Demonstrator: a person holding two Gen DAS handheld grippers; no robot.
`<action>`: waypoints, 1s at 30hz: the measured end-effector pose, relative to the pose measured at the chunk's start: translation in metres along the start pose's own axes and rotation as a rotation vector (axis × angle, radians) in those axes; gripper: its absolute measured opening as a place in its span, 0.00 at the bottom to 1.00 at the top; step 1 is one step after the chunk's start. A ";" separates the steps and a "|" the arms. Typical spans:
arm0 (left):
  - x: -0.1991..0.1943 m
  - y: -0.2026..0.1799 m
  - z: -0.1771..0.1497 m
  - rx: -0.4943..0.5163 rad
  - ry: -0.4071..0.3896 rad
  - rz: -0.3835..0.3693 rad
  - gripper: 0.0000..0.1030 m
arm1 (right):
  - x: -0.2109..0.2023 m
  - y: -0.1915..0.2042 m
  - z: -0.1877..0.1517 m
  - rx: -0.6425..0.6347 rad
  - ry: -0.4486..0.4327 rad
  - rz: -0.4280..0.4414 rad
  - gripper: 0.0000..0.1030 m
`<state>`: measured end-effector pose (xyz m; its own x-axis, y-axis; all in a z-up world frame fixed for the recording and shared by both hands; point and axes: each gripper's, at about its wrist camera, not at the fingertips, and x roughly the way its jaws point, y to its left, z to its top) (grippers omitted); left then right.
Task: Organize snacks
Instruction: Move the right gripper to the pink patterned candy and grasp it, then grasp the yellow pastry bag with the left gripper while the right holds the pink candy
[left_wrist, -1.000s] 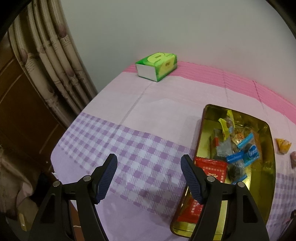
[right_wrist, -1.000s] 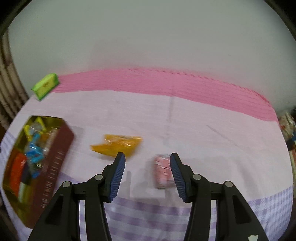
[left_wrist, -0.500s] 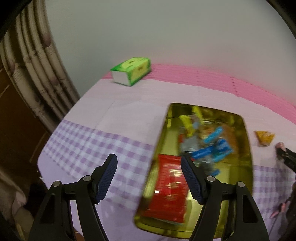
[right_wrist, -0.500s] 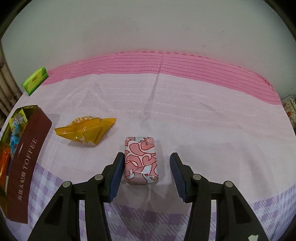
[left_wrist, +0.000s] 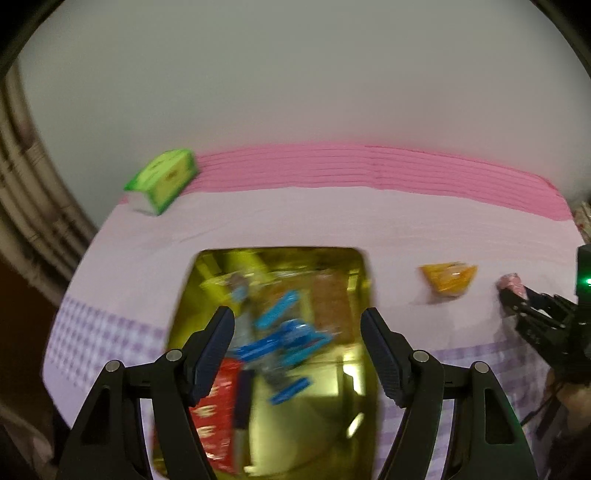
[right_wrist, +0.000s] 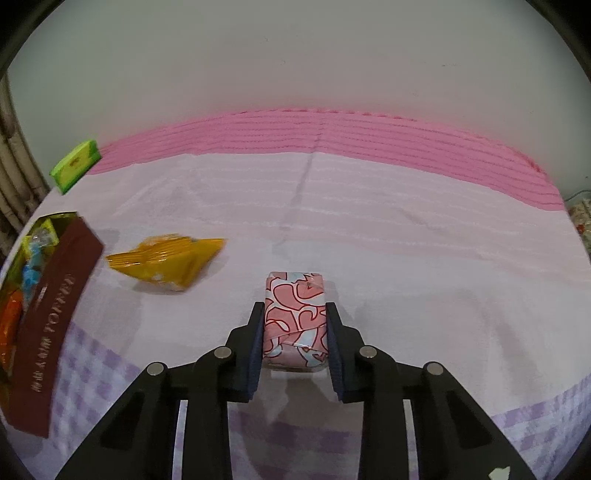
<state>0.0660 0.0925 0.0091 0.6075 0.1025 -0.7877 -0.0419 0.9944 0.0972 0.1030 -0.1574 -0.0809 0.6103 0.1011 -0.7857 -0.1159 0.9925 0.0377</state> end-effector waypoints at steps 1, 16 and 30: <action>0.001 -0.008 0.003 0.012 0.001 -0.013 0.69 | 0.001 -0.001 0.001 0.002 0.000 -0.012 0.27; 0.038 -0.100 0.018 0.112 0.074 -0.185 0.69 | 0.000 -0.032 0.000 0.065 -0.024 -0.109 0.27; 0.088 -0.147 0.030 0.133 0.114 -0.224 0.69 | 0.000 -0.036 -0.001 0.073 -0.025 -0.098 0.29</action>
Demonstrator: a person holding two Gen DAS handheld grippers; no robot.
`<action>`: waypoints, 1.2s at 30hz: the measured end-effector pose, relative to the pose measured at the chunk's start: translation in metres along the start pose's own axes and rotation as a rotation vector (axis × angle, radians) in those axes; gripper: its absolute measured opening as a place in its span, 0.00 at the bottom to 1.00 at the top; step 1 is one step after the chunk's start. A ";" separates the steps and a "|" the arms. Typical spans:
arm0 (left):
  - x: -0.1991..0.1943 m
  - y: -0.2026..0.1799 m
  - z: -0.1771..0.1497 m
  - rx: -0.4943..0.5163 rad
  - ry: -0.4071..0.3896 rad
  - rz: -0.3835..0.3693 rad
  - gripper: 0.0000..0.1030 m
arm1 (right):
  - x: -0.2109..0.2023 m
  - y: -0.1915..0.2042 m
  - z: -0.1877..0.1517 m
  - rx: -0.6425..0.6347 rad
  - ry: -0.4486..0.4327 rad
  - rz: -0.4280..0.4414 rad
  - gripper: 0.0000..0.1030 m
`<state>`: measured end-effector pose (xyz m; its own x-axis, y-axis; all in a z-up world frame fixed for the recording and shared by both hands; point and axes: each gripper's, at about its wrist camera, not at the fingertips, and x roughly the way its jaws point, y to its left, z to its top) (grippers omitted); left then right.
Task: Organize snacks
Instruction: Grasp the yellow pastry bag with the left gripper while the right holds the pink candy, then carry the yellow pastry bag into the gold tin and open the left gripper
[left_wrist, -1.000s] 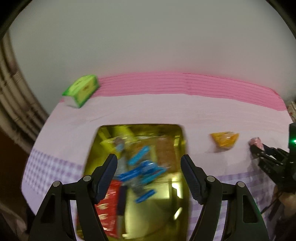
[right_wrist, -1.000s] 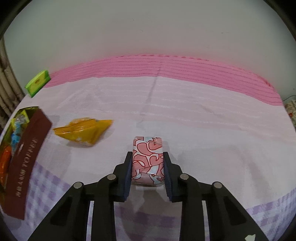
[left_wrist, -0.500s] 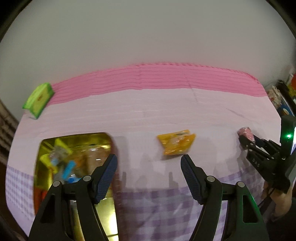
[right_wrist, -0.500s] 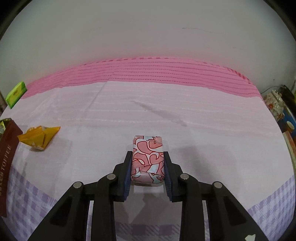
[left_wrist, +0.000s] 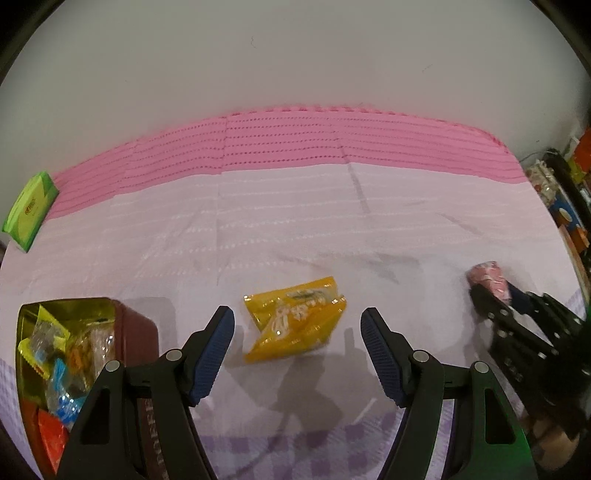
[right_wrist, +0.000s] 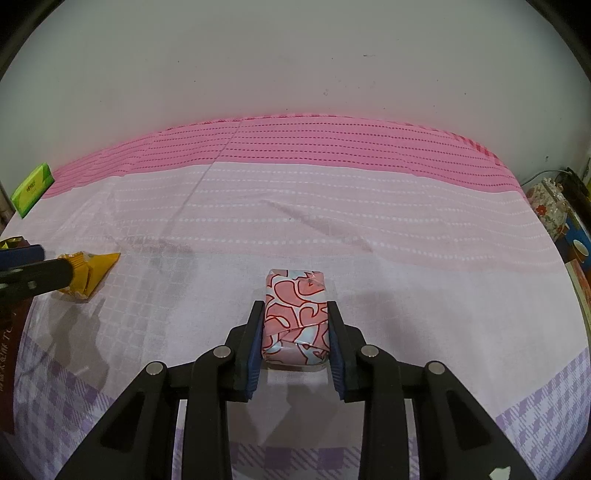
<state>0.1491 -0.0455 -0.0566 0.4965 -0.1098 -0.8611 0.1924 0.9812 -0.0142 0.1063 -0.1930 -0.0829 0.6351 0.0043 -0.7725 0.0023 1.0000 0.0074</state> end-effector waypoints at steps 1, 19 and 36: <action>0.004 0.000 0.001 0.000 0.005 0.004 0.69 | 0.000 0.000 0.000 0.000 0.000 0.001 0.29; 0.029 0.005 -0.003 -0.007 0.039 0.049 0.53 | 0.000 0.000 0.000 0.002 0.001 0.004 0.30; -0.033 0.003 -0.025 0.007 0.000 0.019 0.52 | 0.000 -0.001 0.000 0.003 0.001 0.004 0.29</action>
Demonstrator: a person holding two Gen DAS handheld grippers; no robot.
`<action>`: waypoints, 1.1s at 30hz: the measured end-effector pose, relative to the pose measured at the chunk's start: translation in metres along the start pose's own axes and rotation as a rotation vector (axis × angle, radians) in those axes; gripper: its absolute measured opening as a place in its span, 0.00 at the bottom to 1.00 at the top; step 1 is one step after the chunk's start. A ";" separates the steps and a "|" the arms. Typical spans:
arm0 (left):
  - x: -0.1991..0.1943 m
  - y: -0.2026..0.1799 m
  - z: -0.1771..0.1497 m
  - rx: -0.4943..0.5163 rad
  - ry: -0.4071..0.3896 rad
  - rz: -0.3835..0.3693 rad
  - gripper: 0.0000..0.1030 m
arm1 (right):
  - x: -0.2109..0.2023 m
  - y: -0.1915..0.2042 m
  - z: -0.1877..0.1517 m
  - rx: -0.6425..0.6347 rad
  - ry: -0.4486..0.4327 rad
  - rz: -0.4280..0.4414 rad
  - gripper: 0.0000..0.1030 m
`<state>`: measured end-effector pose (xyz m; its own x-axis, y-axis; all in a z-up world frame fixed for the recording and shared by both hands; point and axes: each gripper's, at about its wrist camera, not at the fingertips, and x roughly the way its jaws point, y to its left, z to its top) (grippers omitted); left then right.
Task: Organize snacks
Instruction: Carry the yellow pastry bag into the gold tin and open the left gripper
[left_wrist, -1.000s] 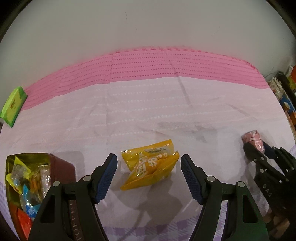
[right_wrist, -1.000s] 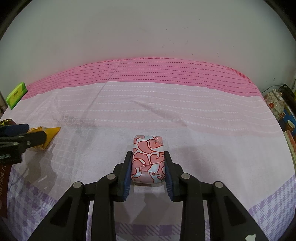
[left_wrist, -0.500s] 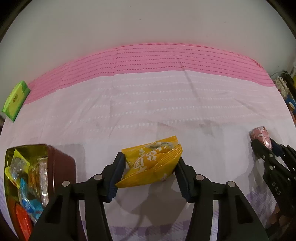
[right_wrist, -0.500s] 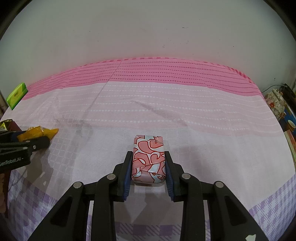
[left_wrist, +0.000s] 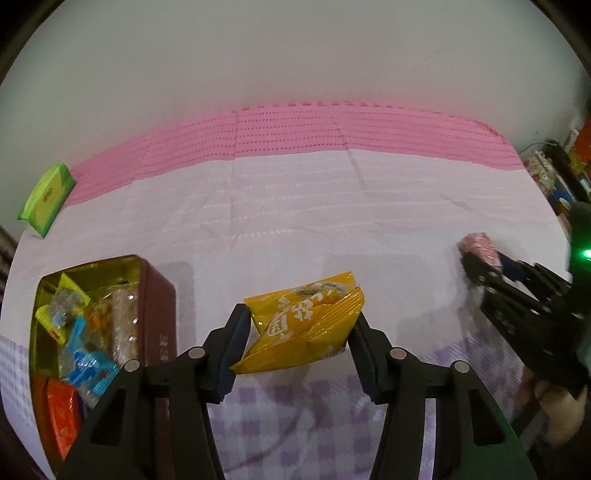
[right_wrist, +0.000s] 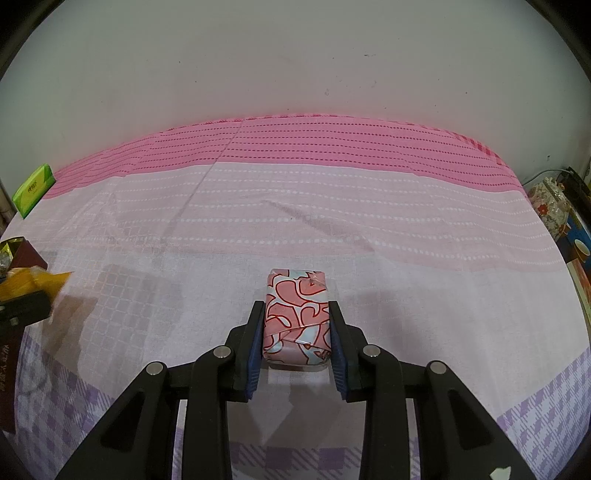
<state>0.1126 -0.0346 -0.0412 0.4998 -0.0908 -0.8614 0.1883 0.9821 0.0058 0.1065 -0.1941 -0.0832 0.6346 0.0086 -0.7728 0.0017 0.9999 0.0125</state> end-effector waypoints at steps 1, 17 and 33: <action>-0.006 0.000 -0.002 0.000 -0.003 -0.002 0.52 | 0.000 0.000 0.000 0.000 0.000 0.000 0.29; -0.090 0.058 -0.032 -0.069 -0.082 0.073 0.52 | 0.000 0.000 -0.001 0.000 0.000 0.000 0.29; -0.090 0.150 -0.079 -0.217 -0.010 0.191 0.52 | 0.000 -0.001 -0.001 -0.001 0.000 0.000 0.29</action>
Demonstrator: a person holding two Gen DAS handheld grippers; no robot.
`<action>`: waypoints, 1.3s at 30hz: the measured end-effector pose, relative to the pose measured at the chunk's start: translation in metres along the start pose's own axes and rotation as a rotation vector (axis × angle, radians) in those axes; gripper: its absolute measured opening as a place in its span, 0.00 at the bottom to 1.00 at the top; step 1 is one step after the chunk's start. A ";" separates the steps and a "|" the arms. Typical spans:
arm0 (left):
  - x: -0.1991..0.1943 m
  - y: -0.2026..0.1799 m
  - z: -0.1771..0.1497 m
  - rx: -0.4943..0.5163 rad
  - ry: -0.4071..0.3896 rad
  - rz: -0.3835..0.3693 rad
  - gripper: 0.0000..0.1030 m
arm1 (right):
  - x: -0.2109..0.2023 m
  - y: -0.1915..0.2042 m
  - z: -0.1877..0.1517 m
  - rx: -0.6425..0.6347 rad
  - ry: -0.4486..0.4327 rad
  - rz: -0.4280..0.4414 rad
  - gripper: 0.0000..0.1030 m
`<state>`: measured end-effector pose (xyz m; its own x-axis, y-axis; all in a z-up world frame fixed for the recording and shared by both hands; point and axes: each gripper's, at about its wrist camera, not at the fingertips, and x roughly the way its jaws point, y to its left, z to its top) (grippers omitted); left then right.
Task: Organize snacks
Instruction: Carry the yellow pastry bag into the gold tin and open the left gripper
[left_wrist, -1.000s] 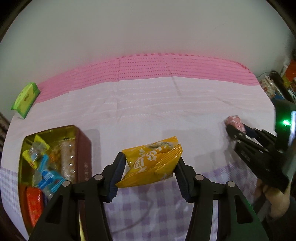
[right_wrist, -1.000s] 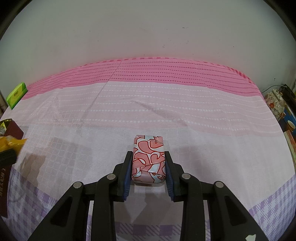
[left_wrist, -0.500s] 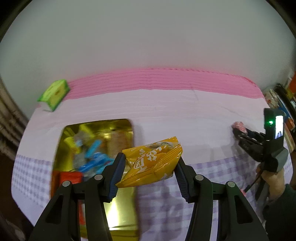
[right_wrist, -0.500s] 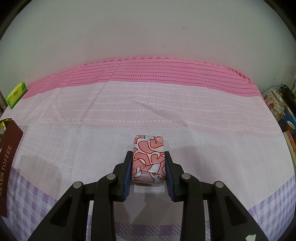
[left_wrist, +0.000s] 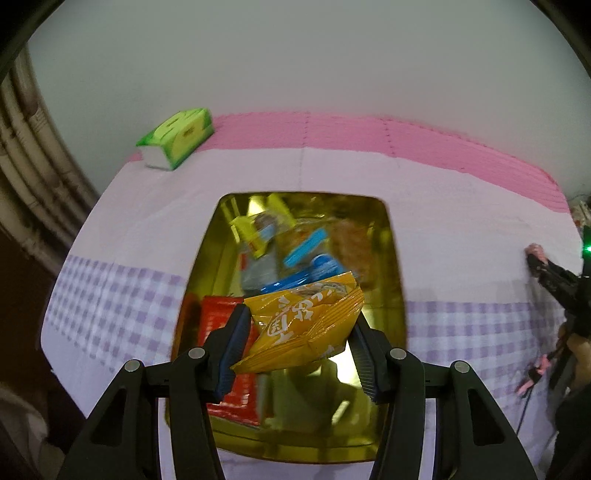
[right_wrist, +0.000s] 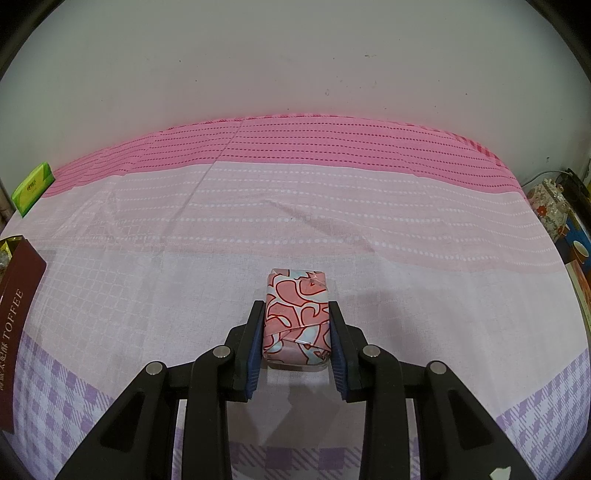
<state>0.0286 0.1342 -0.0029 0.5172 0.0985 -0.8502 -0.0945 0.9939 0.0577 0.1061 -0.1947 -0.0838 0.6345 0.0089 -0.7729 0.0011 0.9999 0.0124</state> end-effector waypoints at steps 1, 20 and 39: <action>0.002 0.003 -0.002 -0.005 0.005 0.003 0.52 | 0.000 0.000 0.000 0.000 0.000 -0.001 0.29; 0.038 -0.008 -0.020 0.060 0.099 0.022 0.52 | 0.000 0.000 -0.001 0.001 0.000 -0.001 0.29; 0.052 -0.010 -0.024 0.103 0.120 0.047 0.54 | 0.000 -0.002 -0.001 0.001 0.001 -0.001 0.31</action>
<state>0.0356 0.1284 -0.0605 0.4086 0.1447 -0.9012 -0.0256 0.9888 0.1471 0.1058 -0.1967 -0.0846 0.6340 0.0074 -0.7733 0.0028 0.9999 0.0119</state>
